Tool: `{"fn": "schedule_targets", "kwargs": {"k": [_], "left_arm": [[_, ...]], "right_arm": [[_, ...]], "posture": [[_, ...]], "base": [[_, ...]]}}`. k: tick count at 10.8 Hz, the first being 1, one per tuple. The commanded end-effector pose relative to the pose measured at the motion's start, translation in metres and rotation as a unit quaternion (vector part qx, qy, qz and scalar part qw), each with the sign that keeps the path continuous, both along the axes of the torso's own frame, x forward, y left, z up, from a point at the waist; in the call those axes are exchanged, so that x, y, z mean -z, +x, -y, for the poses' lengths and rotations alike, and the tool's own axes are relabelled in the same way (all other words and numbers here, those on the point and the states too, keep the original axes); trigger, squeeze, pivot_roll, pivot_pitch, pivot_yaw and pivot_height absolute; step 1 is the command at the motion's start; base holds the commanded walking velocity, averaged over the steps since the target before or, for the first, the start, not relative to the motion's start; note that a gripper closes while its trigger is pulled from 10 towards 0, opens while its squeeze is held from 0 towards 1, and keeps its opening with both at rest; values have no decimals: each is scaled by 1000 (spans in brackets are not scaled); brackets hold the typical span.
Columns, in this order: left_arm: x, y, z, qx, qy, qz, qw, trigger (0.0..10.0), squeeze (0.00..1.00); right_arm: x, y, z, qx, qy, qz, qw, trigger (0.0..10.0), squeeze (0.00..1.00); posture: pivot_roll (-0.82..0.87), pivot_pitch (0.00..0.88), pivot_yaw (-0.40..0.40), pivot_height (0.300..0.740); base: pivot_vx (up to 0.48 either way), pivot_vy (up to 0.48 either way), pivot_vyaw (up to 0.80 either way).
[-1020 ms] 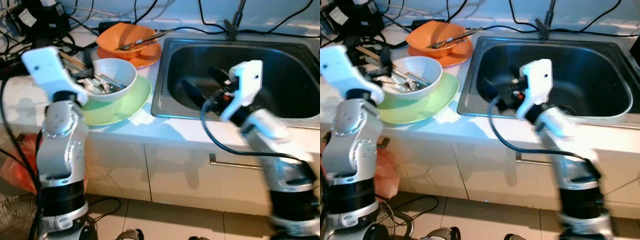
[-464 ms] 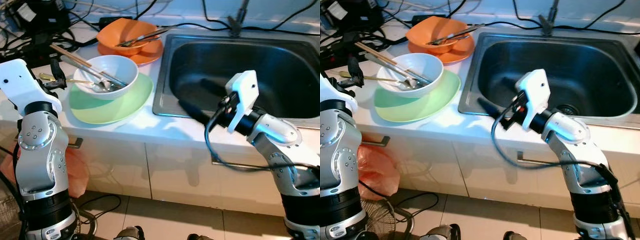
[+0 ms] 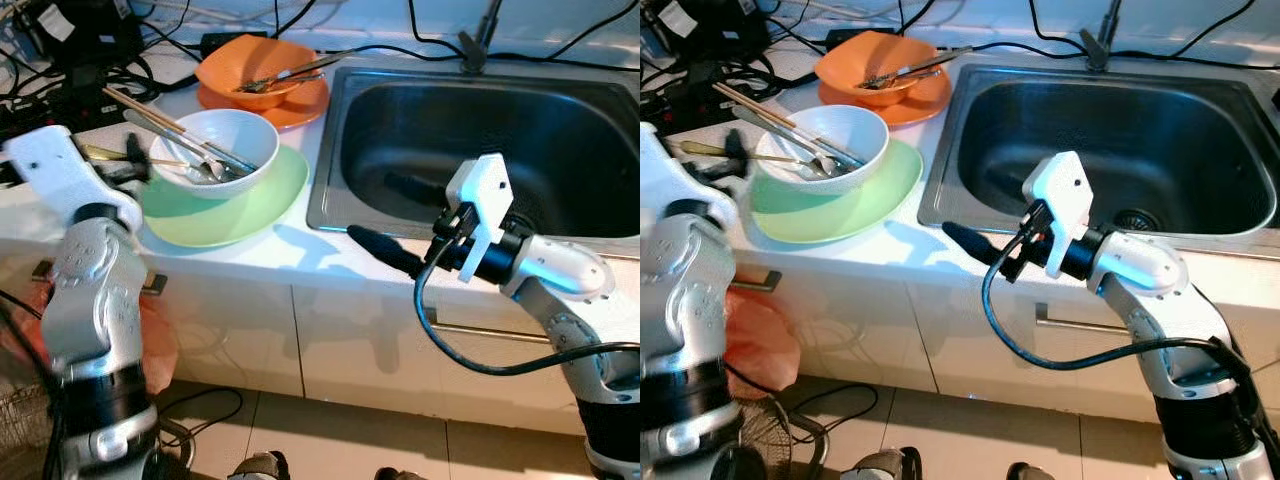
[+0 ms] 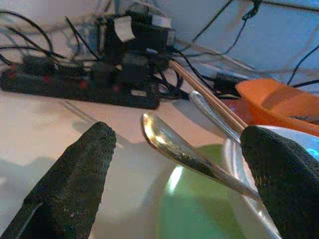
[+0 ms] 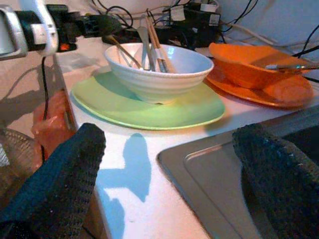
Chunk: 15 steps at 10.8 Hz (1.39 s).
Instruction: Kitchen organization
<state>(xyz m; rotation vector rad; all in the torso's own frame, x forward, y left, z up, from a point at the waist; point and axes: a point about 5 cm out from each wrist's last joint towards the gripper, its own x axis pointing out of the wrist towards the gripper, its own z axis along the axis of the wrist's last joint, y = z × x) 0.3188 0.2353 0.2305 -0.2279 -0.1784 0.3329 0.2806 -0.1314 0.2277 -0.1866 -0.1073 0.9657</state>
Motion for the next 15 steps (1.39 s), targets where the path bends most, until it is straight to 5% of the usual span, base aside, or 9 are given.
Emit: {"fn": "schedule_targets", "kwargs": {"k": [1,3,4,5,12,13,14,15], "left_arm": [[-2,2,-4,5,2,4,1000,10000,0],[-2,6,-5,16,-17,7,1000,10000,0],[-3,8,-4,23,-39,17,999,3490,0],[-3,9,-3,30,-69,23,997,0,0],[0,12,-2,47,-97,23,994,0,0],[0,12,-2,51,-95,21,994,0,0],[0,13,-2,52,-96,22,994,0,0],[-1,13,-3,52,-96,23,994,0,0]], "right_arm": [[-1,-4,-4,-7,-4,9,1000,10000,0],[-1,-4,-4,-4,0,12,1000,10000,0],[-2,-3,-4,-1,1,15,1000,10000,0],[-3,-3,-4,0,2,16,1000,10000,0],[-1,-3,-6,5,1,19,1000,10000,0],[-1,-4,-6,-1,1,17,1000,10000,478],[0,-4,-7,0,1,19,1000,10000,537],[0,-4,-7,0,2,20,1000,10000,271]], "posture": [[86,153,57,740],[86,152,60,740],[85,150,61,740],[85,151,62,740],[85,159,64,740],[86,158,64,740],[88,159,63,740],[88,157,63,740]], "base": [[0,0,0],[0,0,0],[0,0,0],[0,0,0],[0,0,0],[0,0,0],[0,0,0],[0,0,0]]}}
